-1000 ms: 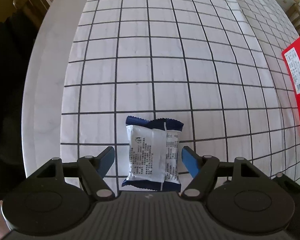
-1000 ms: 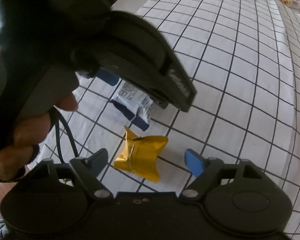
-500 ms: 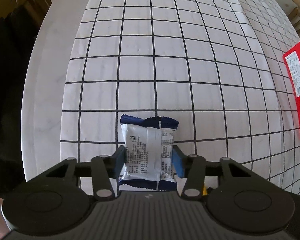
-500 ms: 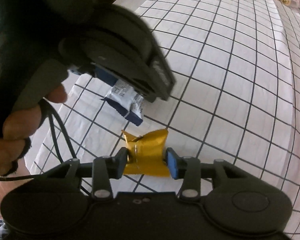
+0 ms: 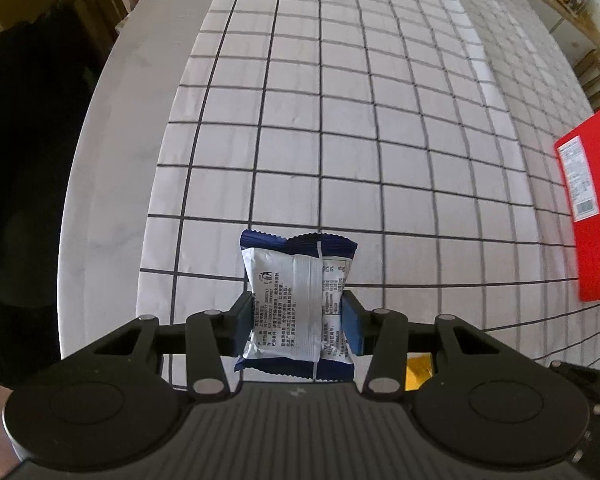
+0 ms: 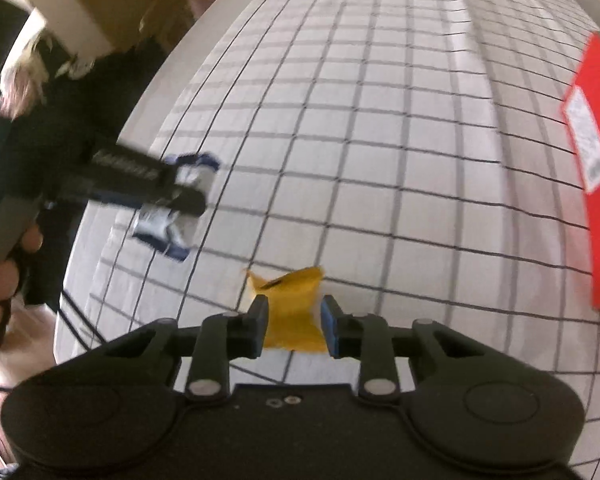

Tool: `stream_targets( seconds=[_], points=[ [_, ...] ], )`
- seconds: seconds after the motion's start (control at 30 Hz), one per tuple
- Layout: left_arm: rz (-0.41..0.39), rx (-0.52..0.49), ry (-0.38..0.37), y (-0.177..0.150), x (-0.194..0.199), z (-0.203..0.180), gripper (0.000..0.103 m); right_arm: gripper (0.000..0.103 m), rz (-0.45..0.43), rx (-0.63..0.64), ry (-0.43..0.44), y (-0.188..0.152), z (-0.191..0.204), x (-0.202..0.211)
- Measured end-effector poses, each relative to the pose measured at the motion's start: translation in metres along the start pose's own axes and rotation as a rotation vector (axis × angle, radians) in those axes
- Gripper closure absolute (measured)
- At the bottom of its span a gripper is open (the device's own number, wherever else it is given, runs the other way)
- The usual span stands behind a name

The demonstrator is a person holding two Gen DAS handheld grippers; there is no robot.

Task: Organize snacks
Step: 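Carry the yellow candy and biscuit packet over the red box with both tools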

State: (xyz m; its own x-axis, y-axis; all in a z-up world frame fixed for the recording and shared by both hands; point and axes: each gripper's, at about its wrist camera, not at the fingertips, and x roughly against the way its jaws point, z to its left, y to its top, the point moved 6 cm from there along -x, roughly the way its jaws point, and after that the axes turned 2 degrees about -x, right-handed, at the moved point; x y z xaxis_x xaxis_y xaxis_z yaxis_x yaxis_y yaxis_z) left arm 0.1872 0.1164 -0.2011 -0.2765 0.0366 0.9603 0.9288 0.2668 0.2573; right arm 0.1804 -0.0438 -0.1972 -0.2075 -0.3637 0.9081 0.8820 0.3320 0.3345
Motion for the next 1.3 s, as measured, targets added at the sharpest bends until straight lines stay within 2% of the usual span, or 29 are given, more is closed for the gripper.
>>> stream_targets(
  seconds=[0.2, 0.3, 0.33, 0.37, 0.43, 0.7, 0.83, 0.97, 1.07, 1.3],
  points=[
    [-0.025, 0.01, -0.021, 0.004, 0.014, -0.005, 0.058, 0.076, -0.015, -0.02, 0.019, 0.002, -0.022, 0.014],
    [-0.033, 0.014, -0.025, 0.005, 0.019, -0.006, 0.058, 0.063, -0.013, -0.001, 0.018, 0.002, -0.019, 0.016],
    [-0.034, 0.014, -0.024, 0.002, 0.019, -0.005, 0.058, 0.051, -0.012, 0.005, 0.013, 0.002, -0.013, 0.014],
    [-0.036, 0.012, -0.022, 0.0, 0.02, -0.003, 0.058, 0.031, -0.013, 0.008, 0.006, 0.002, -0.011, 0.013],
    [-0.039, 0.017, -0.022, -0.001, 0.022, 0.0, 0.058, 0.019, -0.033, 0.017, -0.002, 0.003, -0.007, 0.012],
    [-0.052, 0.035, -0.011, -0.009, 0.029, 0.015, 0.058, 0.025, 0.023, 0.104, -0.059, 0.0, 0.015, -0.021],
    [-0.05, 0.041, -0.008, -0.012, 0.03, 0.021, 0.058, 0.036, 0.053, 0.148, -0.091, -0.006, 0.024, -0.034],
    [-0.048, 0.043, -0.009, -0.013, 0.029, 0.023, 0.058, 0.054, 0.033, 0.184, -0.13, -0.005, 0.03, -0.035],
    [-0.048, 0.041, -0.012, -0.013, 0.029, 0.023, 0.058, 0.064, 0.022, 0.198, -0.158, -0.005, 0.03, -0.034],
    [-0.047, 0.035, -0.019, -0.014, 0.028, 0.017, 0.058, 0.071, -0.007, 0.166, -0.136, -0.002, 0.021, -0.024]
  ],
)
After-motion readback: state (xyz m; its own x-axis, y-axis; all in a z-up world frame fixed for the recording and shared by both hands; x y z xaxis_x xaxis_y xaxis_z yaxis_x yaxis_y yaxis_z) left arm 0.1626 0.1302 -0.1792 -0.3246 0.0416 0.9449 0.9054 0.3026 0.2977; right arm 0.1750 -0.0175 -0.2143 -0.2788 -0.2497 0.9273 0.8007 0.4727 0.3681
